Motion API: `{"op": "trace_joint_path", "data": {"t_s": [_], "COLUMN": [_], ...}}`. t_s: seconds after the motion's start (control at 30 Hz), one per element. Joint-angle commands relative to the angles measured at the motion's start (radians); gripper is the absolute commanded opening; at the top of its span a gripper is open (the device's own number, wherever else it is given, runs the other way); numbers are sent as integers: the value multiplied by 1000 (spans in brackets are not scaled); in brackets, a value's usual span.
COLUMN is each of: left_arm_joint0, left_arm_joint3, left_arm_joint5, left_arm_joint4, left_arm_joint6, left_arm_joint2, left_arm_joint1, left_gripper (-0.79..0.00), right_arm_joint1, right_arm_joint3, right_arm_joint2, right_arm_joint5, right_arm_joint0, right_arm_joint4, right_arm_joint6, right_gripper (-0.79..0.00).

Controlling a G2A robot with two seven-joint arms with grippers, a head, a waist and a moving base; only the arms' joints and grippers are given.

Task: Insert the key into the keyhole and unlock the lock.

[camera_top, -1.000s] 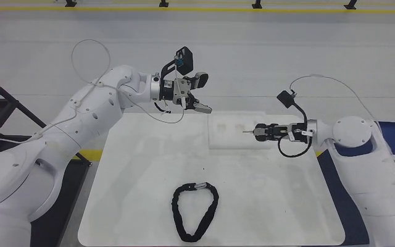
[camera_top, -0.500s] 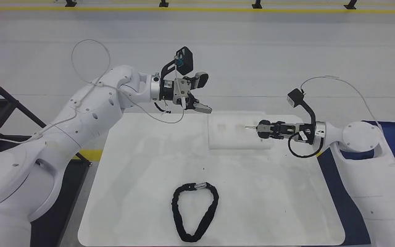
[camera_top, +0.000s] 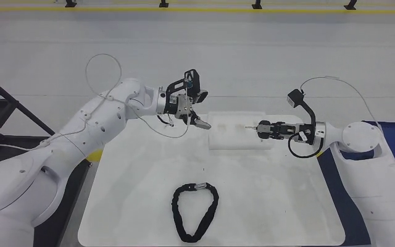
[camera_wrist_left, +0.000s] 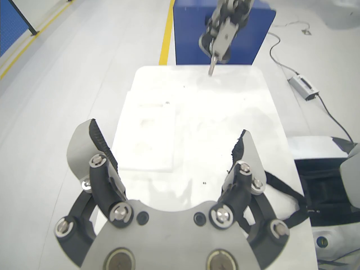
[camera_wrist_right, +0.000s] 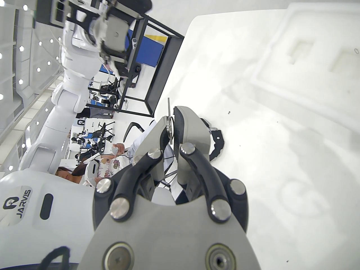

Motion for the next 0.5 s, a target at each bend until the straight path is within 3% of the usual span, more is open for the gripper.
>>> {"op": "trace_joint_path", "data": {"t_s": [0.0, 0.33, 0.47], "left_arm_joint0": [31, 152, 181], "left_arm_joint3": [-7, -11, -19], "left_arm_joint5": [-10, -75, -75], "left_arm_joint4": [49, 258, 252], "left_arm_joint6": [8, 104, 68], "left_arm_joint2": [-4, -17, 3], "left_arm_joint1": [6, 23, 17], "left_gripper": [0, 0, 0], "right_arm_joint1": [0, 0, 0], "right_arm_joint3": [0, 0, 0], "right_arm_joint2": [0, 0, 0], "right_arm_joint5": [0, 0, 0], "right_arm_joint0": [0, 0, 0], "right_arm_joint4": [0, 0, 0], "right_arm_joint6": [0, 0, 0], "right_gripper": [-785, -785, -785]}}
